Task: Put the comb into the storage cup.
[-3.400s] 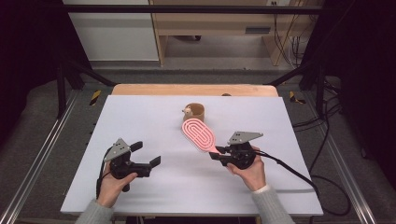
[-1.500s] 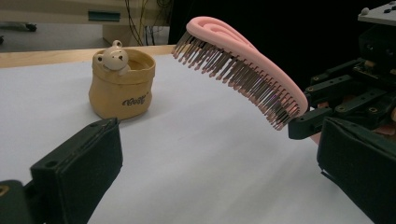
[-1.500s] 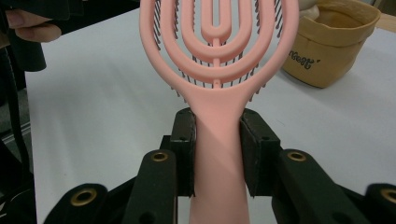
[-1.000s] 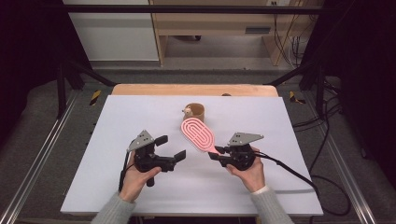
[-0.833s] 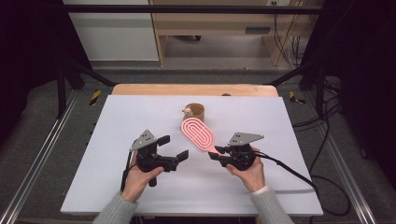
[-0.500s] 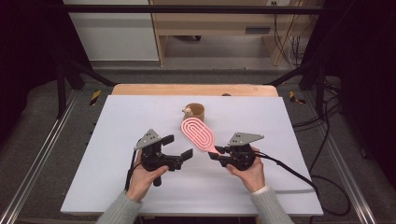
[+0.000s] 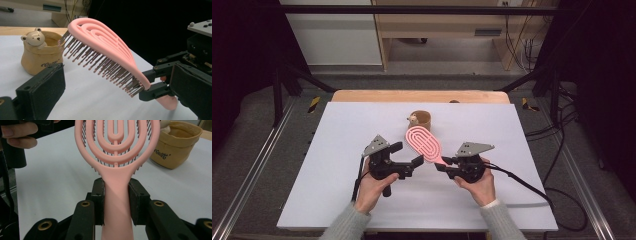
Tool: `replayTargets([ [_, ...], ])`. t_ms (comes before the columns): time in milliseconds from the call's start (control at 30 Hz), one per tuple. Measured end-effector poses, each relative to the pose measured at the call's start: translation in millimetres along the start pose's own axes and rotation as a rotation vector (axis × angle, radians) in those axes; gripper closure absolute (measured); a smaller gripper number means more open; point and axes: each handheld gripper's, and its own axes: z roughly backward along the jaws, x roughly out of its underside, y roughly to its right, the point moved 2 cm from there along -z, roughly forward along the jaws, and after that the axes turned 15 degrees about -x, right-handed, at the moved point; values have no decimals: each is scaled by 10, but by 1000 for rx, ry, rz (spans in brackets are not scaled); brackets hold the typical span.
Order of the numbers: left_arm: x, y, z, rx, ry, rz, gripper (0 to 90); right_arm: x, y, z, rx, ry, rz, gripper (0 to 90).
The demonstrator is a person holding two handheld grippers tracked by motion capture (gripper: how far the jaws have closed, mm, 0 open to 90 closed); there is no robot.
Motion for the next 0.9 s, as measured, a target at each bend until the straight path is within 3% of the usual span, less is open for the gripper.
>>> replayTargets([
  [567, 13, 60, -185, -27, -28, 27, 38, -7, -13, 2, -6, 4, 6, 694],
  [900, 21, 82, -233, -24, -23, 61, 189, -11, -22, 2, -11, 9, 12, 694],
])
